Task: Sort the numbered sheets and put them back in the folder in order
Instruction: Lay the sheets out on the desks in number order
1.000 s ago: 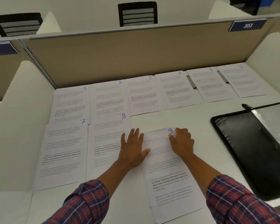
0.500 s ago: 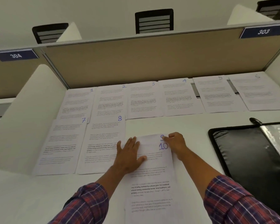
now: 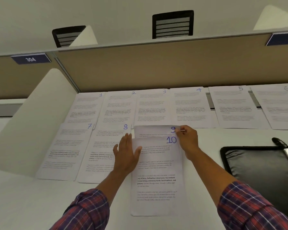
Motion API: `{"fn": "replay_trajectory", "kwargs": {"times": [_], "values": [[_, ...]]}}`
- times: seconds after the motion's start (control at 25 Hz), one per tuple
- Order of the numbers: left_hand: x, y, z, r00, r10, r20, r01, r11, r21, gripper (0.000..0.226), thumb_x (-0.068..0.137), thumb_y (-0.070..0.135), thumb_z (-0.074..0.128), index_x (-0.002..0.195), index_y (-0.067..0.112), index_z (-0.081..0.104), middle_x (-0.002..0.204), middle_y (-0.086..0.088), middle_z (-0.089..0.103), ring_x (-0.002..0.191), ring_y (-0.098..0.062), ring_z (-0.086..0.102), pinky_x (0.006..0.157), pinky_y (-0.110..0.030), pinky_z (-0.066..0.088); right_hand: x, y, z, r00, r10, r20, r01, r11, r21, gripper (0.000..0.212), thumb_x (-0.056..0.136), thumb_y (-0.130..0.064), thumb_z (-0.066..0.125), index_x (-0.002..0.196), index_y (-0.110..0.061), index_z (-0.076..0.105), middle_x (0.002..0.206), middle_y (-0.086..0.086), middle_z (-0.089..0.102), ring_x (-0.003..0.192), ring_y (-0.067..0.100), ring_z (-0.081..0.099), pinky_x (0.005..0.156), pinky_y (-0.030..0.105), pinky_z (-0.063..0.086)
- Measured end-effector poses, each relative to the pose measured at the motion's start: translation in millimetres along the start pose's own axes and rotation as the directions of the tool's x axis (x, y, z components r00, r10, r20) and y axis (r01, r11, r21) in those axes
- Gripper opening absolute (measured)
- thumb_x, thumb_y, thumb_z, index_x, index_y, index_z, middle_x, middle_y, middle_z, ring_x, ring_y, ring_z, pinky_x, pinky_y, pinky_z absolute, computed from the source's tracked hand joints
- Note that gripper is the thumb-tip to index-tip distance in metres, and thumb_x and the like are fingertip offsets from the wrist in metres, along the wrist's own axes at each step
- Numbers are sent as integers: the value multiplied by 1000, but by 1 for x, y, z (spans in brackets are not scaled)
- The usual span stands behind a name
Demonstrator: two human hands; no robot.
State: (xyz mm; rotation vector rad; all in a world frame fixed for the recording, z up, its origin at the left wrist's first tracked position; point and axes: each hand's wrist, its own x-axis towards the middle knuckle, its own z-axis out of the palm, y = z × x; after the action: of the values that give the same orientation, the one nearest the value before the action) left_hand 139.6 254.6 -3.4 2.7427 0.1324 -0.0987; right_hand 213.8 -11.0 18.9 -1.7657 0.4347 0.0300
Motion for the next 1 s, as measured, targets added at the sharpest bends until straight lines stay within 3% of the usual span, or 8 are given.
{"fn": "replay_trajectory", "kwargs": {"times": [0.24,0.48,0.56,0.68,0.72,0.84,0.92,1.0], "values": [[25,-13,1,989,77,130,-98,981,170,94,90,74,1,167,20,5,175,0,-5,161,-18,-6,128,-52,-3,45,-3,38,994,111,-19,-110,994,9,10,95,-19,71,86,-14,72,90,10,76,89,34,73,73,41,59],[36,-27,6,961,123,247,-192,942,276,97,86,73,-1,167,20,7,175,1,-6,161,-18,-8,127,-54,-7,56,6,56,998,69,-1,-68,984,-167,15,95,-21,72,92,-7,71,83,3,71,79,22,65,61,26,46],[36,-27,7,960,123,252,-198,934,299,92,90,71,3,167,20,8,175,1,-6,161,-19,-7,127,-55,-5,53,11,55,1000,-26,1,26,965,-259,24,96,-26,74,106,-5,69,98,7,70,91,24,65,72,28,46],[37,-27,7,960,122,251,-200,928,315,87,94,67,12,166,19,10,175,-1,-4,161,-20,-6,127,-56,-4,33,23,49,994,-106,-24,92,936,-341,52,95,-26,76,138,-3,58,134,16,58,125,30,55,105,38,46],[37,-27,8,960,125,252,-203,927,316,88,93,69,8,166,19,11,175,-1,-3,161,-20,-5,127,-57,-4,24,28,45,992,-120,-31,101,926,-363,56,95,-28,76,142,-5,56,139,15,55,129,30,52,109,41,44],[36,-30,9,961,125,248,-200,930,308,97,86,71,-3,167,19,10,175,-1,-4,161,-20,-5,126,-58,-3,2,40,35,989,-107,103,146,832,-536,65,93,-44,75,146,-13,54,141,10,53,131,29,50,109,45,45],[35,-30,11,961,122,248,-194,937,290,97,87,72,-1,167,19,9,175,-1,-5,161,-20,-5,125,-59,-2,-5,41,33,977,-54,205,180,724,-666,72,90,-52,75,148,-17,51,140,8,49,130,29,48,107,44,44],[36,-29,9,958,107,266,-186,938,292,91,92,71,6,167,19,7,175,0,-8,161,-20,-7,125,-59,-2,-5,37,33,972,-16,234,180,693,-698,66,88,-52,77,142,-21,55,138,6,47,128,27,48,105,42,43]]}}
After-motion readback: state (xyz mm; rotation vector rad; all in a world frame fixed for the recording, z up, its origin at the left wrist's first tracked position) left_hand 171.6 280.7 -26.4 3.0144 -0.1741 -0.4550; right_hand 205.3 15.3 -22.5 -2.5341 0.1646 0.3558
